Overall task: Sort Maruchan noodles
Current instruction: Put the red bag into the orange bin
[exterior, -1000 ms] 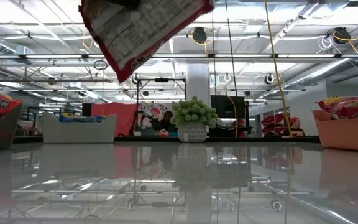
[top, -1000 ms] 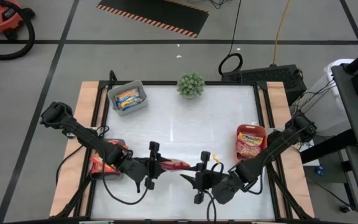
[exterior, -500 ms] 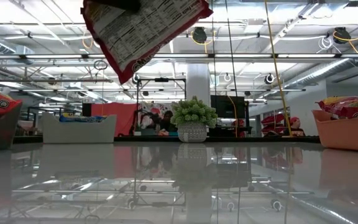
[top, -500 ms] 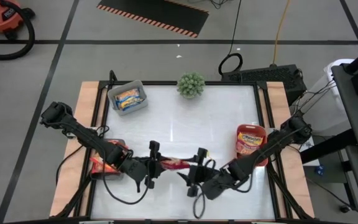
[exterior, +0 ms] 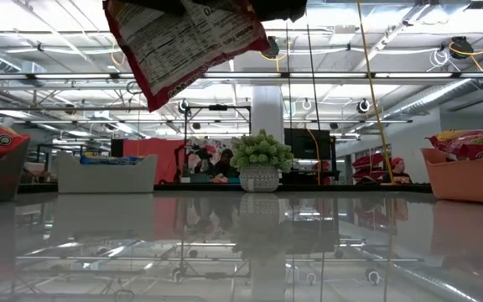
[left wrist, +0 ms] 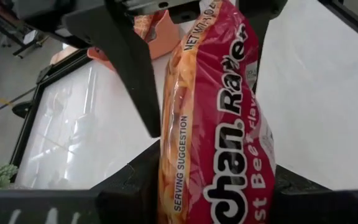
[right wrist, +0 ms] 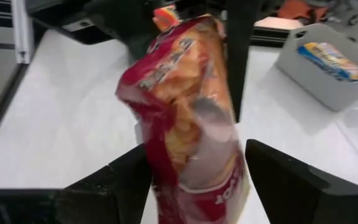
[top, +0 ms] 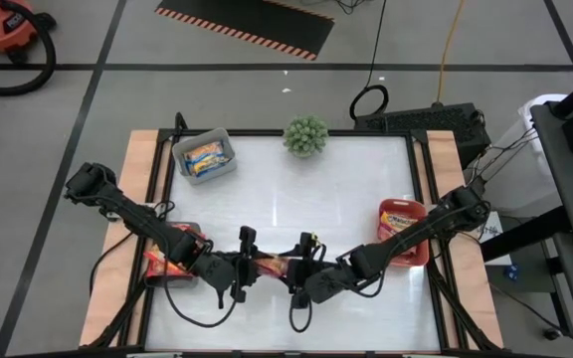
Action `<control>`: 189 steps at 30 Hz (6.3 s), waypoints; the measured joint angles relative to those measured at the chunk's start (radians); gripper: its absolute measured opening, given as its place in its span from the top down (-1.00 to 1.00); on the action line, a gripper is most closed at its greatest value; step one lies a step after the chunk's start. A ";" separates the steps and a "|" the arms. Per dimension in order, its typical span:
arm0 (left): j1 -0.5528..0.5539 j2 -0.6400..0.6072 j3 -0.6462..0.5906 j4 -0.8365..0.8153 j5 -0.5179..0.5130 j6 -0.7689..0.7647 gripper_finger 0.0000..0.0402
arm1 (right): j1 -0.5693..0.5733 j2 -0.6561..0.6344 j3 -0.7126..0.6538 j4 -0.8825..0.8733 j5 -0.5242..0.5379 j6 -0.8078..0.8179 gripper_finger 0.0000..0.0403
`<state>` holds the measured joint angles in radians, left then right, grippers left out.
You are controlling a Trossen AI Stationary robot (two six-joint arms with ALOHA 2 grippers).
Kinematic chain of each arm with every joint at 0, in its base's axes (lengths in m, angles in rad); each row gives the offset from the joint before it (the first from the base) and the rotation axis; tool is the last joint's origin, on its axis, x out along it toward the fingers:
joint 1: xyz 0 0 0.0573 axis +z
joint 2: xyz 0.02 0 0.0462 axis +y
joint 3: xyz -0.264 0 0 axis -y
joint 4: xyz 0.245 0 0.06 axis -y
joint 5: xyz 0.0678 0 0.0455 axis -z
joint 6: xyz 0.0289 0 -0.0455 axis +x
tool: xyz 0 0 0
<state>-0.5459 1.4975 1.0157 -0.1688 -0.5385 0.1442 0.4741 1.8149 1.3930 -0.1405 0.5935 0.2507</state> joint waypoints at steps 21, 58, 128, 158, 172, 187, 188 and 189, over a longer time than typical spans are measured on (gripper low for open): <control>0.007 0.000 0.000 0.029 0.041 -0.049 0.21 | -0.005 0.000 0.000 0.041 0.005 -0.062 -0.13; -0.079 -0.042 0.001 -0.047 0.037 -0.177 -0.51 | 0.077 -0.107 0.000 -0.242 0.005 0.116 0.38; -0.110 -0.103 0.001 -0.179 0.041 -0.314 -0.51 | -0.194 -0.696 -0.305 -1.429 -0.392 0.264 0.38; -0.109 -0.103 0.001 -0.178 0.042 -0.337 -0.51 | -0.171 -0.698 -0.463 -1.417 -0.704 0.594 0.00; -0.109 -0.103 0.000 -0.178 0.042 -0.314 -0.51 | -0.177 -0.725 -0.462 -1.423 -0.631 0.651 -0.25; -0.109 -0.103 0.000 -0.178 0.042 -0.311 -0.51 | -0.203 -0.750 -0.461 -1.214 -0.587 0.704 -0.51; -0.109 -0.103 0.001 -0.178 0.042 -0.311 -0.51 | -0.203 -0.750 -0.460 -1.214 -0.605 0.709 -0.51; -0.109 -0.103 0.001 -0.178 0.042 -0.311 -0.51 | -0.203 -0.750 -0.457 -1.215 -0.623 0.713 -0.50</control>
<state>-0.6552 1.3949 1.0164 -0.3473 -0.4961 -0.1673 0.2714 1.0645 0.9357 -1.3555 -0.0296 0.9633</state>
